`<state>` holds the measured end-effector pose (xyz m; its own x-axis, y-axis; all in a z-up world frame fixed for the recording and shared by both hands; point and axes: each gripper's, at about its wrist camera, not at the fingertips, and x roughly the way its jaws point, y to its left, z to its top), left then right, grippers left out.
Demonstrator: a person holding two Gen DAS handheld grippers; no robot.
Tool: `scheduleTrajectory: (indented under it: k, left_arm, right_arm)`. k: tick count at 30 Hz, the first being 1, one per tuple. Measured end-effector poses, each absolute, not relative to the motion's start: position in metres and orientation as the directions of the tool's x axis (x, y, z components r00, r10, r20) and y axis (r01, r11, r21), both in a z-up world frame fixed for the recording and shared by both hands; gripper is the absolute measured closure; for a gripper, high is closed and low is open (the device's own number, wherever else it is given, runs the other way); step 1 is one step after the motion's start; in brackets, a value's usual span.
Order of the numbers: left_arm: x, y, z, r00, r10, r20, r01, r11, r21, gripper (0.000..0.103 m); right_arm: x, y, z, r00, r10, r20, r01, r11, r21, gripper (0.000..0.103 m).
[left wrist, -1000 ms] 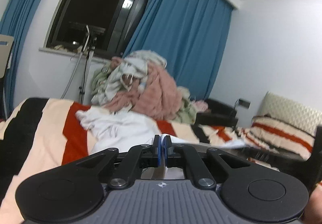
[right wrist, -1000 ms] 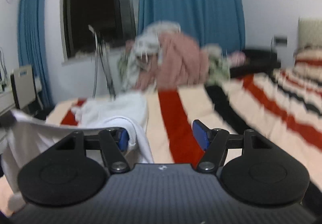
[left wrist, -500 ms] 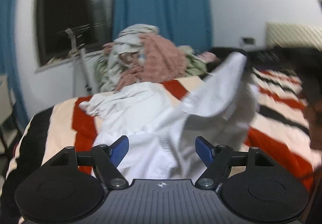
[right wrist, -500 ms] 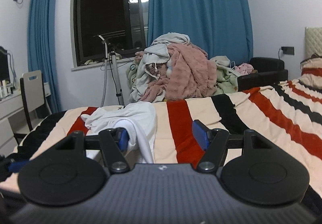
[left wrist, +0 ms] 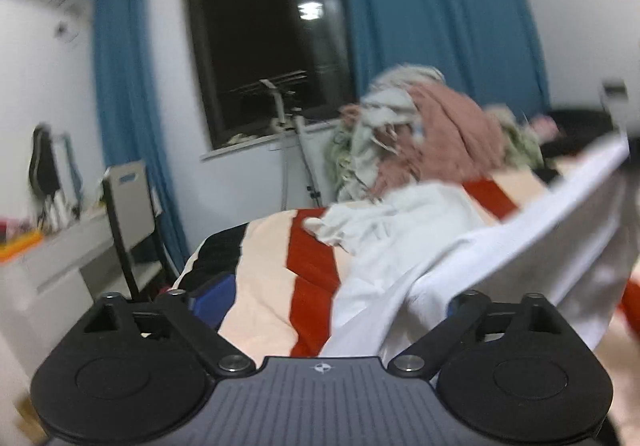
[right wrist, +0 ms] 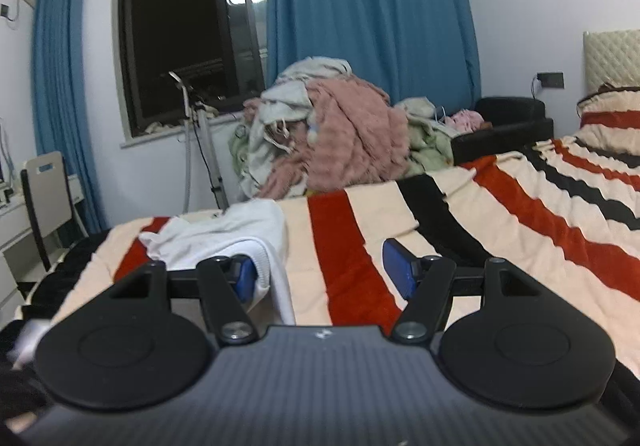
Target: Fold clothes
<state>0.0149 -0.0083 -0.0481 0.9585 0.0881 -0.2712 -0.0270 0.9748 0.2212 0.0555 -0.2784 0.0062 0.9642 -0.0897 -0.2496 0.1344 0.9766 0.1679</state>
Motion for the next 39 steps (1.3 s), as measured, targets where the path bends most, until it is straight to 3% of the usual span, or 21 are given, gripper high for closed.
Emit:
scheduleTrajectory:
  k: [6,12,19,23,34,39]
  left_arm:
    - [0.007,0.000,-0.056,0.906,0.106,-0.410,-0.001,0.969,0.249,0.001]
    - [0.004,0.021,-0.050,0.900,0.148,-0.410,-0.082,0.981,0.174,0.000]
    - [0.007,0.058,-0.034,0.897,0.175,-0.406,-0.195,0.981,-0.008,0.000]
    - [0.001,0.063,-0.031,0.894,0.190,-0.406,-0.221,0.975,-0.030,0.000]
    - [-0.039,0.056,-0.001,0.955,0.199,-0.222,-0.210,0.977,-0.027,0.000]
    - [-0.052,0.054,0.038,0.970,0.211,-0.123,-0.220,0.973,-0.064,0.000]
  right_arm:
    - [0.055,-0.275,0.007,0.972,-0.140,-0.189,0.166,0.978,0.129,0.032]
    - [0.046,-0.260,0.006,0.978,-0.177,-0.109,0.181,0.983,0.024,0.026]
    - [0.056,-0.256,-0.015,0.959,-0.136,-0.247,0.147,0.989,0.029,0.026]
    - [0.051,-0.248,-0.021,0.952,-0.151,-0.267,0.156,0.988,-0.002,0.026]
    - [0.007,-0.248,0.001,0.962,-0.213,-0.169,0.228,0.970,0.080,0.026]
    - [-0.011,-0.249,0.035,0.970,-0.224,-0.092,0.233,0.967,0.107,0.026]
